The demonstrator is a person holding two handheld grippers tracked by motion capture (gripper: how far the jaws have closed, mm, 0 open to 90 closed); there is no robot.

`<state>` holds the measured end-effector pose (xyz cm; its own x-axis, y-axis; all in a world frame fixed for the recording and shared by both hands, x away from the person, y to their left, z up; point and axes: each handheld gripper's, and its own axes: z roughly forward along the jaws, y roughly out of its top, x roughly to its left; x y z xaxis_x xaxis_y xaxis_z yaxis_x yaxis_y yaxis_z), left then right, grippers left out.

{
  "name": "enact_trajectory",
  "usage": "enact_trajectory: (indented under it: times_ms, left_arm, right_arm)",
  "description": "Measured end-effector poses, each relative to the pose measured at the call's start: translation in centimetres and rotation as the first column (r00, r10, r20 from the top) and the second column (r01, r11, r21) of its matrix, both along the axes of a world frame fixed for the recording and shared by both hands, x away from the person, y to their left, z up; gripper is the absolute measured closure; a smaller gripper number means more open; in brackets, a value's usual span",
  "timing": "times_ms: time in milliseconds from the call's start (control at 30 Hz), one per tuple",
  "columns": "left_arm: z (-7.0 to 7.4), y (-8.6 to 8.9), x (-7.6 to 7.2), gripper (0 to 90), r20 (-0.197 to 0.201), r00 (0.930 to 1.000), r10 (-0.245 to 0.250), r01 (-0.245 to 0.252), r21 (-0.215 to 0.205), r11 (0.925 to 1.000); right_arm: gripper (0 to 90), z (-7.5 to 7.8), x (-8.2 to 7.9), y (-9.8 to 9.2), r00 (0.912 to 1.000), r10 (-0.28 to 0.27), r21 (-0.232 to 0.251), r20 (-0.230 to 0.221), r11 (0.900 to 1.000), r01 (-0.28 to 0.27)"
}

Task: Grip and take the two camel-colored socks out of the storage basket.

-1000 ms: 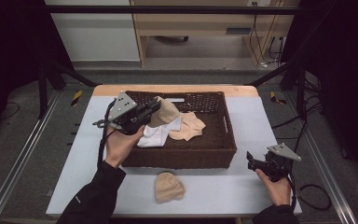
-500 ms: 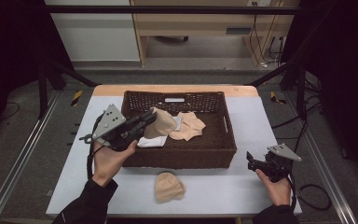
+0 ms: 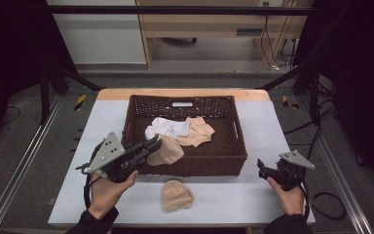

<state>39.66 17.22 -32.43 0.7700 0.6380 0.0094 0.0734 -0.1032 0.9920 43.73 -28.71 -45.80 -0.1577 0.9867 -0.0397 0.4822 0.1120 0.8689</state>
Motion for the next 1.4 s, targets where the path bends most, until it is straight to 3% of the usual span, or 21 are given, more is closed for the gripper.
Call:
enact_trajectory:
  times_ms: [267, 500, 967, 1167, 1400]
  left_arm:
    - [-2.2, 0.1, -1.4, 85.0, -0.043, 0.9989, -0.02, 0.021, 0.023, 0.9995]
    - [-4.1, 0.3, -2.1, 85.0, -0.081, 0.9963, -0.03, 0.031, 0.015, 0.9994]
    - [-7.7, -1.0, -2.2, 85.0, -0.173, 0.9842, -0.036, 0.054, 0.105, 0.993]
    - [-9.4, -1.7, -1.8, 85.0, -0.216, 0.9757, -0.034, 0.066, 0.142, 0.9876]
    - [-11.5, -2.5, -1.2, 85.0, -0.274, 0.9612, -0.035, 0.087, 0.181, 0.9796]
  right_arm:
    - [3.8, 0.0, 0.0, 0.1, 1.0, 0.004, -0.003, -0.003, 1.0, -0.004]
    - [3.8, -0.1, -0.1, 0.1, 1.0, 0.003, -0.006, -0.005, 1.0, -0.003]
    - [3.9, -0.2, -0.2, 0.3, 0.9999, 0.013, -0.011, -0.008, 1.0, -0.014]
    - [3.9, -0.3, -0.2, 0.3, 0.9999, 0.013, -0.013, -0.008, 1.0, -0.013]
    - [3.9, -0.3, -0.2, 0.3, 0.9999, 0.011, -0.017, -0.011, 1.0, -0.011]
